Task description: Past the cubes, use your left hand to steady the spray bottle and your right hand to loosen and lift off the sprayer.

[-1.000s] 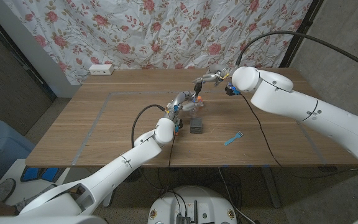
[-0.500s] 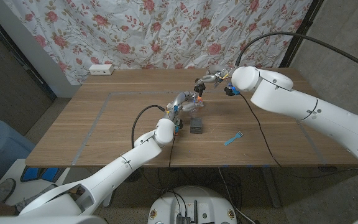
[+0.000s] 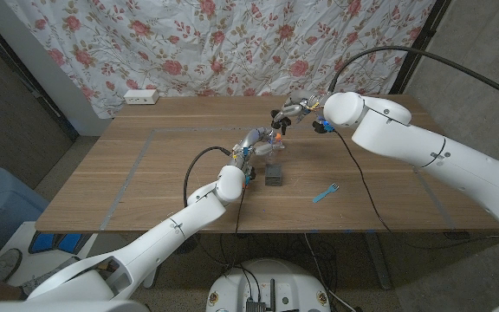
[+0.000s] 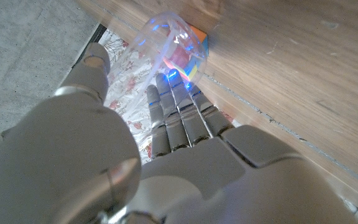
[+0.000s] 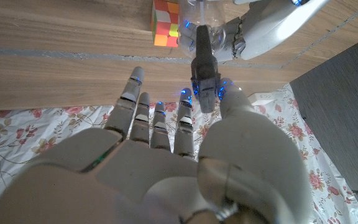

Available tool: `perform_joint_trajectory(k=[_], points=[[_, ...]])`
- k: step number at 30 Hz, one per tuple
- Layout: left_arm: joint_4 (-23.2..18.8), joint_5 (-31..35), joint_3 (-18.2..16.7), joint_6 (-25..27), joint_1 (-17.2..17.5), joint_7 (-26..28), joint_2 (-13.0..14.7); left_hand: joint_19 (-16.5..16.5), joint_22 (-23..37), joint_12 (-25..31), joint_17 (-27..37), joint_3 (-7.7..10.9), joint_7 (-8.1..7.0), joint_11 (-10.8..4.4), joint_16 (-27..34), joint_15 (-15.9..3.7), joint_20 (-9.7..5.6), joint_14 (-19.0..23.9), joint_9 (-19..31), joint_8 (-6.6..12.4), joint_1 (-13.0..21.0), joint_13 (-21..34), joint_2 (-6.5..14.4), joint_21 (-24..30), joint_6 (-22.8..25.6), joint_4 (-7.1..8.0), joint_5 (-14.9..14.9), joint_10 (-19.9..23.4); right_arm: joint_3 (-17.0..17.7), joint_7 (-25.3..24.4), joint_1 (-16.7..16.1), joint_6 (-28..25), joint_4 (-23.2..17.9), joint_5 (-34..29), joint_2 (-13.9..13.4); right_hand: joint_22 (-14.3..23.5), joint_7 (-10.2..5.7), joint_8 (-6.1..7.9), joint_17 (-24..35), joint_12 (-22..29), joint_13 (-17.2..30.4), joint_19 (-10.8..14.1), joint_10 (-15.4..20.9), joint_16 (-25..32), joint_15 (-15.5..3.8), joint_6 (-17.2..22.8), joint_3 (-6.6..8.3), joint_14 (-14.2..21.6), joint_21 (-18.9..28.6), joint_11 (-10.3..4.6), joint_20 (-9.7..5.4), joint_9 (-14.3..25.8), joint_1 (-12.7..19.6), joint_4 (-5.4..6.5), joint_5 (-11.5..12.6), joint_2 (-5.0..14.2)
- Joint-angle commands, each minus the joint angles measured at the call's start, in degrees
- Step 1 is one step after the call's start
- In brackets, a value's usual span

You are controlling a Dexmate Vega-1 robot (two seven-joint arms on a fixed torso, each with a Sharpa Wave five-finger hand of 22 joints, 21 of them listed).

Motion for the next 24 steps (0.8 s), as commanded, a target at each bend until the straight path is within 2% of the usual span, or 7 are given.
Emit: perform_joint_trajectory(k=[1, 6, 7, 11, 13, 24], points=[[-0.2, -0.1, 0.1, -0.4, 0.2, -0.3, 0.1, 0.6, 0.3, 0.3, 0.2, 3.83, -2.7, -4.63, 0.1, -5.14, -1.56, 0.7, 0.3, 0.05, -9.1, 0.3, 11.2, 0.1, 7.2, 3.38, 0.0, 5.2, -0.4, 0.3, 0.4, 0.9, 0.0, 0.3, -0.3, 0.1, 0.0, 0.48, -0.1, -0.2, 0.1, 0.6, 0.0, -0.3, 0.13, -0.2, 0.55, 0.3, -0.1, -0.16, 0.0, 0.3, 1.1, 0.0, 0.2, -0.92], [-0.6, -0.1, 0.0, 0.2, 0.5, -0.2, 0.2, 0.6, 0.3, 0.3, 0.1, 3.94, -2.63, -4.55, 0.0, -5.05, -1.53, 0.8, 0.3, 0.0, -9.2, 0.3, 11.3, 0.1, 7.2, 3.48, 0.0, 5.3, -0.7, 0.5, 0.5, 1.2, 0.5, 0.1, -0.1, 0.1, 0.14, 0.32, -0.2, -0.2, 0.1, 0.6, 0.0, -0.4, 0.37, -0.7, 0.31, 0.3, -0.1, 0.0, 0.09, 0.3, 1.4, 0.25, 0.0, -1.96], [-0.7, -0.1, -0.1, 0.3, 0.5, -0.2, 0.2, 0.6, 0.3, 0.3, 0.1, 3.98, -2.66, -4.52, 0.0, -5.04, -1.54, 0.8, 0.3, -0.01, -9.2, 0.3, 11.4, 0.1, 7.2, 3.48, 0.0, 5.2, -0.8, 0.5, 0.6, 1.1, 0.6, 0.0, 0.0, 0.1, 0.25, 0.26, -0.2, -0.2, 0.1, 0.7, 0.0, -0.4, 0.6, -0.8, -0.15, 0.4, -0.1, 0.07, 0.18, 0.4, 0.9, 0.72, -0.3, -2.74], [-0.6, -0.3, -0.1, -0.1, 0.6, -0.3, 0.3, 0.6, 0.3, 0.3, 0.1, 4.09, -2.57, -4.32, 0.0, -5.07, -1.49, 0.8, 0.3, 0.0, -9.3, 0.3, 11.5, 0.1, 7.3, 3.52, 0.0, 5.4, -1.4, 0.7, 1.0, 0.8, 0.9, -0.5, 0.3, 0.1, 0.37, 0.2, -0.3, -0.2, 0.1, 0.8, -0.1, -0.5, 0.62, -1.0, -0.53, 0.3, -0.1, 0.19, 0.19, 0.4, 0.6, 1.05, -0.6, -3.33], [-0.8, -0.2, -0.1, 0.5, 0.6, -0.2, 0.2, 0.6, 0.3, 0.2, 0.1, 4.13, -2.51, -4.49, 0.0, -5.07, -1.47, 0.8, 0.3, 0.0, -9.3, 0.3, 11.5, 0.1, 7.3, 3.55, 0.0, 5.3, -1.7, 0.8, 1.2, 0.8, 1.1, -0.8, 0.4, 0.1, 0.51, 0.11, -0.4, -0.2, 0.2, 0.9, -0.1, -0.6, 0.63, -1.2, -1.17, 0.3, -0.1, 0.3, 0.22, 0.5, -0.3, 1.52, -1.2, -4.2], [-0.6, -0.2, -0.1, -0.1, 0.6, -0.1, 0.2, 0.7, 0.3, 0.2, 0.1, 4.39, -2.55, -4.3, 0.0, -4.99, -1.48, 0.9, 0.4, -0.09, -9.6, 0.4, 11.6, 0.1, 7.3, 3.59, 0.0, 5.3, -2.9, 1.5, 1.9, 0.2, 2.0, -1.7, 0.8, 0.1, 1.0, -0.32, -0.5, -0.3, 0.2, 0.9, -0.7, -0.8, 0.62, -2.5, -2.34, 0.3, -0.2, 0.69, 0.28, 0.6, -2.0, 2.23, -3.4, -5.59]])
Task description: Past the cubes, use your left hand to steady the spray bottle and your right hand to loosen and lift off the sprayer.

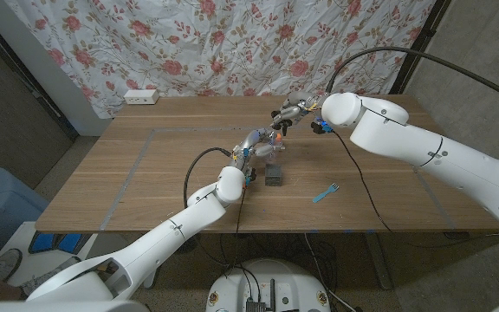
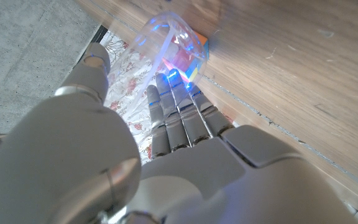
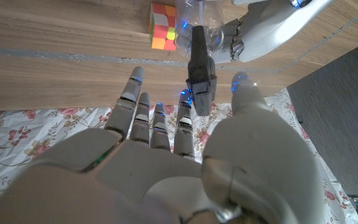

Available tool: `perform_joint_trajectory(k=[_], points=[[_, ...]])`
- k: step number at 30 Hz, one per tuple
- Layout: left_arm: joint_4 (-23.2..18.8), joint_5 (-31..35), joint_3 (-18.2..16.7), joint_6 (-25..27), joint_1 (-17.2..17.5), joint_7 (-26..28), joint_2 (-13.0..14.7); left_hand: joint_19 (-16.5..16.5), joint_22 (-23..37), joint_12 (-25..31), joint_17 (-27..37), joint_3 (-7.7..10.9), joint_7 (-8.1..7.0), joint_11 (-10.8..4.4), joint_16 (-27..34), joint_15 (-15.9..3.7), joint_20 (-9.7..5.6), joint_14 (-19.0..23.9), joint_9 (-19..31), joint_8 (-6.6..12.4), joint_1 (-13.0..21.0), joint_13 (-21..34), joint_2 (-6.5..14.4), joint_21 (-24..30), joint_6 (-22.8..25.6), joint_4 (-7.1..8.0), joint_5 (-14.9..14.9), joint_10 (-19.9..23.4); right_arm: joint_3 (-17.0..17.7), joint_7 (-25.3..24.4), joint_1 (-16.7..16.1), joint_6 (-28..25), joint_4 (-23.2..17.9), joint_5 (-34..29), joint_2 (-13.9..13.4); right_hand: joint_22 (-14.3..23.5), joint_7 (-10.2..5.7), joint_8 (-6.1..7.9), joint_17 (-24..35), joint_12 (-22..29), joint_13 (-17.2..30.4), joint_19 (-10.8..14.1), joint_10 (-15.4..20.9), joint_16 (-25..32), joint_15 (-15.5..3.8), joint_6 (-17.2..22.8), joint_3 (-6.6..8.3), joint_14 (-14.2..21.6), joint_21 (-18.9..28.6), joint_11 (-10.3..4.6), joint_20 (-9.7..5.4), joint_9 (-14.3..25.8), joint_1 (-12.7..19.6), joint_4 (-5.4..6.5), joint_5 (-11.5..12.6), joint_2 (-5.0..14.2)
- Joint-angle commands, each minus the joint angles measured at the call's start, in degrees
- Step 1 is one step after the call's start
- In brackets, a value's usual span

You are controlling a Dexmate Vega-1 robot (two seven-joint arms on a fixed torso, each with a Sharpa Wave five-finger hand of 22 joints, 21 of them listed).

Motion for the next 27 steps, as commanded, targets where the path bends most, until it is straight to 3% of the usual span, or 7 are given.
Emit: perform_joint_trajectory(k=[1, 17, 27], points=[[-0.1, 0.0, -0.1, -0.2, 0.1, 0.1, 0.0, 0.7, 0.3, 0.4, 0.1, 4.21, -2.53, -4.46, 0.0, -5.07, -1.47, 0.7, 0.1, 0.31, -9.6, 0.2, 11.6, 0.1, 7.4, 3.76, 0.0, 5.1, -1.3, 0.5, 0.7, -0.6, 1.1, -1.0, 0.6, 0.1, 0.06, -0.07, 0.1, -0.1, 0.1, 0.5, -0.1, -0.1, 0.38, -0.1, -0.31, 0.1, -0.2, 0.19, -0.14, 0.3, -0.7, 0.18, -0.7, -0.42], [-1.0, 0.1, -0.1, 0.8, 0.5, 0.3, 0.1, 0.7, 0.3, 0.3, 0.3, 4.38, -2.48, -4.66, 0.1, -5.04, -1.4, 0.6, 0.2, 0.17, -9.7, 0.3, 11.6, 0.1, 7.3, 3.68, -0.1, 5.0, -1.8, 0.7, 0.8, -1.0, 2.0, -1.2, 0.9, 0.1, -0.26, 0.33, 0.1, 0.0, 0.1, 0.6, -0.2, -0.1, 0.25, 0.6, -0.18, 0.1, -0.1, -0.15, -0.19, 0.5, -0.5, 0.16, -1.7, -0.12], [-0.7, -0.1, -0.1, 0.3, 0.3, -0.1, 0.2, 0.8, 0.3, 0.3, 0.3, 4.55, -2.56, -4.61, 0.1, -5.04, -1.32, 0.8, 0.2, 0.06, -9.8, 0.3, 11.7, 0.1, 7.2, 3.65, -0.1, 5.1, -2.1, 0.2, 0.9, -1.6, 2.1, -1.6, 1.3, 0.2, -0.77, 2.16, 0.2, 0.2, 0.2, 0.8, 0.4, 0.1, 0.26, 4.7, 0.27, 0.4, -0.1, -0.4, -0.24, 1.0, 0.0, 0.13, -3.2, 0.9]])
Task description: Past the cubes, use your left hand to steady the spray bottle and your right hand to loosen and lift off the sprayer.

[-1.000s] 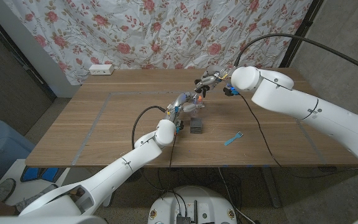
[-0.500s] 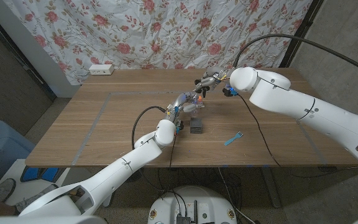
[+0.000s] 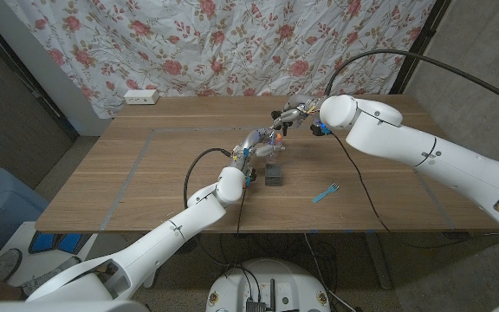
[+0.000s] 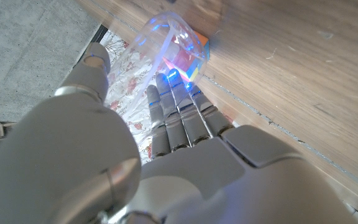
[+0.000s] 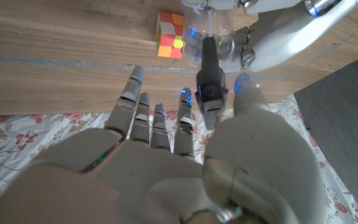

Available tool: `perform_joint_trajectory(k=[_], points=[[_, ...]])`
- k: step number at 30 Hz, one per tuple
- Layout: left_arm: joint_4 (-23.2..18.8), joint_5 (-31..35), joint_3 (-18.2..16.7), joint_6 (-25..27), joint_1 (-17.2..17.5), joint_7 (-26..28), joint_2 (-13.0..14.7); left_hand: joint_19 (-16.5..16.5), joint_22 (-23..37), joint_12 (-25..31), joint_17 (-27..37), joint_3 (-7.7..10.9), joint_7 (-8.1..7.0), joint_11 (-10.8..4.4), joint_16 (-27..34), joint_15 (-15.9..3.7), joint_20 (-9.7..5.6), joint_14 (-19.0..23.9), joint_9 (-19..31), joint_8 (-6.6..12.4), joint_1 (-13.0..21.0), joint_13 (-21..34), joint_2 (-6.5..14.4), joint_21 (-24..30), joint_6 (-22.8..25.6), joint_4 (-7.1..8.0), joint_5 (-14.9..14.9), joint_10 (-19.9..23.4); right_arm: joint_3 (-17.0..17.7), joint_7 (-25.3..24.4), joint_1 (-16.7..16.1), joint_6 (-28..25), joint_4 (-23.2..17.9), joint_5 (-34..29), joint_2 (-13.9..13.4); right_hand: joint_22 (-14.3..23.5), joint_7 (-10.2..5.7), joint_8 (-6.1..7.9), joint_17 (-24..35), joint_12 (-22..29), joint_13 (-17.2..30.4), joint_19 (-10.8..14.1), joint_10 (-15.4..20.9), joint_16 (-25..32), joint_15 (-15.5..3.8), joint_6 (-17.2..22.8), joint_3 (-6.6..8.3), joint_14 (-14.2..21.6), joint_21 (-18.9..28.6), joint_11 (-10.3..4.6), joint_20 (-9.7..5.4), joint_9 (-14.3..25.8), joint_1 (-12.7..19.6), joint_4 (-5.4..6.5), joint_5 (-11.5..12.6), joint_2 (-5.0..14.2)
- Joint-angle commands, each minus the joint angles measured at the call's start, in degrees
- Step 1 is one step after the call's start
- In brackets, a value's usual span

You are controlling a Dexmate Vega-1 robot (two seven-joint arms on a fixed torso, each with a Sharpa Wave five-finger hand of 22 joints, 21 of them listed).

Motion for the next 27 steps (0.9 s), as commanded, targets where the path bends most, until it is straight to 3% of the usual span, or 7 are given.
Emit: perform_joint_trajectory(k=[1, 10, 27], points=[[0.0, -0.1, 0.0, 0.1, -0.1, -0.3, 0.0, 0.6, 0.3, 0.4, 0.4, 4.4, -2.56, -4.64, 0.2, -4.84, -1.53, 0.4, 0.2, 0.24, -9.8, 0.1, 11.7, 0.1, 7.2, 3.79, -0.1, 5.2, -0.3, -0.3, 0.2, -0.5, 0.4, -0.4, 0.3, 0.1, -0.49, 1.03, 0.1, 0.2, 0.2, 0.5, 0.4, 0.1, 0.27, 2.2, 0.54, 0.5, -0.1, -0.37, 0.17, 0.5, 0.0, -0.12, -0.5, 0.93], [0.8, -0.2, 0.1, -0.6, -0.5, -0.6, -0.2, 0.7, 0.3, 0.3, 0.5, 4.5, -2.43, -4.53, 0.2, -4.87, -1.46, 0.4, 0.3, 0.19, -9.8, 0.1, 11.7, 0.2, 7.3, 3.74, -0.1, 5.2, -0.1, -1.2, -0.4, 0.1, 0.7, -0.5, 0.7, 0.1, -1.48, 1.83, 0.2, 0.3, 0.1, 1.0, 0.9, 0.3, 0.05, 4.0, 1.07, 0.9, 0.0, -0.78, 0.06, 0.8, 0.9, -0.43, -0.9, 1.63], [0.5, -0.3, 0.2, -0.7, -0.3, -0.9, 0.0, 0.8, 0.3, 0.2, 0.5, 4.72, -2.44, -4.48, 0.2, -4.79, -1.44, 0.4, 0.3, 0.06, -10.1, 0.1, 11.7, 0.2, 7.3, 3.78, -0.1, 5.1, 0.4, -2.0, -1.1, 0.5, 0.8, -0.4, 1.0, 0.1, -4.29, 5.09, 0.3, 0.6, -0.1, 2.1, 2.9, 0.7, -1.27, 11.4, 2.08, 1.8, 0.1, -2.42, -0.79, 1.9, 3.8, -0.96, -1.6, 2.24]])
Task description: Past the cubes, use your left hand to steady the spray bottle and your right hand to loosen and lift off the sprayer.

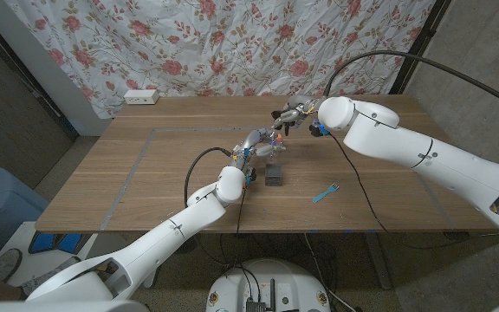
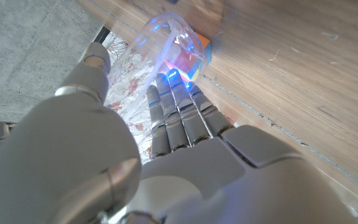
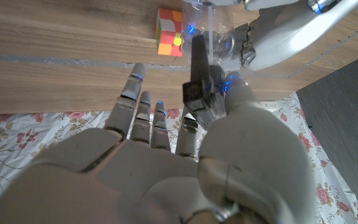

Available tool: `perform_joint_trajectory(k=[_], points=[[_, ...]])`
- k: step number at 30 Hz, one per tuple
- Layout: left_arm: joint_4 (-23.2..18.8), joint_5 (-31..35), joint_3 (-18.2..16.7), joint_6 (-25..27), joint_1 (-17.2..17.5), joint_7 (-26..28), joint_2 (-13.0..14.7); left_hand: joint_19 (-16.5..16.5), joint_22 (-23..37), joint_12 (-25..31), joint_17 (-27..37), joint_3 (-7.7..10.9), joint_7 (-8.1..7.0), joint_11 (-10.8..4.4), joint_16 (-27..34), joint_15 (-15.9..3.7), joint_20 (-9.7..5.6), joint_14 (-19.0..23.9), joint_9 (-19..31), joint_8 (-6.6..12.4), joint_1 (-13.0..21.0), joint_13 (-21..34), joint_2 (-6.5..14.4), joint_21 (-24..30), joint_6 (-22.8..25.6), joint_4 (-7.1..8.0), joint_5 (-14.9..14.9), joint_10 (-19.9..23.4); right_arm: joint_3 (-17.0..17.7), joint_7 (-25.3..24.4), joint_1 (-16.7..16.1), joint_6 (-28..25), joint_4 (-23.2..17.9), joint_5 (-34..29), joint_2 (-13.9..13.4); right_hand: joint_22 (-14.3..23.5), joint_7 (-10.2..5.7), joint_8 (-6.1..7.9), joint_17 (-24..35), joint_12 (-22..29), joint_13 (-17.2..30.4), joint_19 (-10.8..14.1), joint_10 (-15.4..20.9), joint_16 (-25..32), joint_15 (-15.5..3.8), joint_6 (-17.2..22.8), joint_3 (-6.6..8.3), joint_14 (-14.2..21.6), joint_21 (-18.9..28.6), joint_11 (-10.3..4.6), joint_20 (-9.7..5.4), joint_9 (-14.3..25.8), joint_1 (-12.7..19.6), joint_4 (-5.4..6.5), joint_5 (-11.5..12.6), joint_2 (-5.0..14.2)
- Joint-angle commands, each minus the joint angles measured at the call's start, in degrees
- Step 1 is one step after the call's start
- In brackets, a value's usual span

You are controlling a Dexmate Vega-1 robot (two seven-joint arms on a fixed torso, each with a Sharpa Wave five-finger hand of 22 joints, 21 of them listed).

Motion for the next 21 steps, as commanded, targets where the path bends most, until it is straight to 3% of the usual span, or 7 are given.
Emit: perform_joint_trajectory(k=[1, 8, 21], points=[[-0.2, -0.1, 0.1, 0.1, 0.1, -0.2, 0.0, 0.5, 0.3, 0.2, 0.2, 4.51, -2.44, -4.53, 0.2, -4.83, -1.14, 0.4, 0.1, 0.16, -10.1, 0.1, 11.6, 0.2, 7.3, 3.96, -0.1, 5.2, 0.6, -1.1, -0.8, 0.1, 0.0, 0.1, 0.3, 0.1, -0.33, 1.04, 0.3, 0.4, 0.1, 0.5, 0.8, 0.3, -0.58, 1.9, 0.6, 0.5, 0.1, -0.22, -0.41, 0.3, 1.1, 0.08, -0.4, -0.07], [-0.4, -0.1, 0.1, 0.4, 0.2, -0.2, 0.1, 0.5, 0.3, 0.2, 0.3, 4.57, -2.41, -4.53, 0.3, -4.84, -1.14, 0.4, 0.1, 0.1, -10.1, 0.2, 11.7, 0.2, 7.3, 3.96, -0.1, 5.1, 0.9, -1.4, -1.1, 0.4, -0.1, 0.1, 0.1, 0.1, -1.15, 2.25, 0.4, 0.7, 0.0, 1.0, 2.2, 0.6, -1.3, 5.2, 0.72, 0.9, 0.2, -0.98, -1.04, 0.3, 1.7, 0.16, -0.5, 0.01], [-0.5, -0.2, 0.1, 0.6, 0.2, -0.2, 0.0, 0.5, 0.3, 0.1, 0.3, 4.73, -2.42, -4.38, 0.2, -4.81, -1.08, 0.4, 0.2, 0.0, -10.2, 0.2, 11.6, 0.2, 7.3, 3.91, -0.1, 5.0, 1.6, -2.2, -1.7, 0.3, -0.6, 0.2, 0.0, 0.1, -1.58, 3.04, 0.6, 1.0, 0.0, 1.5, 3.7, 1.0, -2.05, 7.6, 0.8, 1.8, 0.2, -1.84, -1.78, 0.2, 2.1, 0.27, -0.6, 0.16]])
